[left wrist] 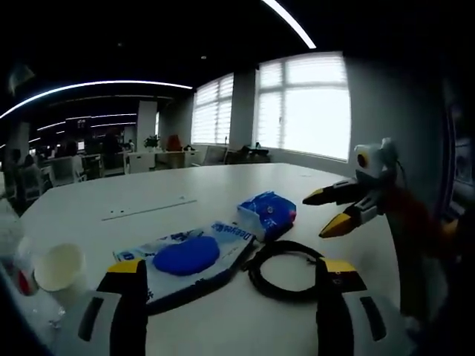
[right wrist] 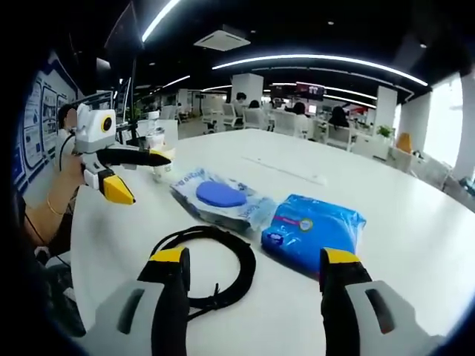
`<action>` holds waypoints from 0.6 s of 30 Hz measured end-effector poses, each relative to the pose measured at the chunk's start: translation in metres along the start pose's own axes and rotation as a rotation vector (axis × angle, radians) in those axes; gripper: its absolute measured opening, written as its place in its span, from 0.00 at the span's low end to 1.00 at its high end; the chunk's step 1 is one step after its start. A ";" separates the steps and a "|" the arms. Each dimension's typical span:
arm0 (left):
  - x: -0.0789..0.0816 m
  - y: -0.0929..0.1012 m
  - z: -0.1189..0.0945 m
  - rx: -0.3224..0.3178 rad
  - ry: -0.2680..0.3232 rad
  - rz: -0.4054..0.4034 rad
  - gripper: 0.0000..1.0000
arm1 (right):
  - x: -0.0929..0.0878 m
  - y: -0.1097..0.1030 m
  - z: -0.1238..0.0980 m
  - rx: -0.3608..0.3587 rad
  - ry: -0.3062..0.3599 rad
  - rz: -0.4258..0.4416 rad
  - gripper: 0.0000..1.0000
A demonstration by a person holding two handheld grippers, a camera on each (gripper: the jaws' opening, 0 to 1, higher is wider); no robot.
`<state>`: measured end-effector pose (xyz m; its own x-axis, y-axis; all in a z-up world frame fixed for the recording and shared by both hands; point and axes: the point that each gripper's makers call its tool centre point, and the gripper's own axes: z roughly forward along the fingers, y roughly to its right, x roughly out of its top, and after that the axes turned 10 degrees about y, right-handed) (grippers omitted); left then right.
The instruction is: Arrange the tabletop items into an orderly group along one side of the table until the central work area is clear of visible clutter.
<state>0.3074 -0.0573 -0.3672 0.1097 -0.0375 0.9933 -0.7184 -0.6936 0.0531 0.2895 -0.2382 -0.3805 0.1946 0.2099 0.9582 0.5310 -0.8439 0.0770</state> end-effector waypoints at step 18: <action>-0.006 -0.009 -0.022 0.010 -0.005 0.003 0.93 | 0.003 -0.018 -0.004 0.018 0.022 0.003 0.66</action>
<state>0.2978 -0.0349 -0.3716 0.1110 -0.0431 0.9929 -0.7116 -0.7008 0.0492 0.2774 -0.2247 -0.3777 0.1783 0.1968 0.9641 0.5456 -0.8351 0.0696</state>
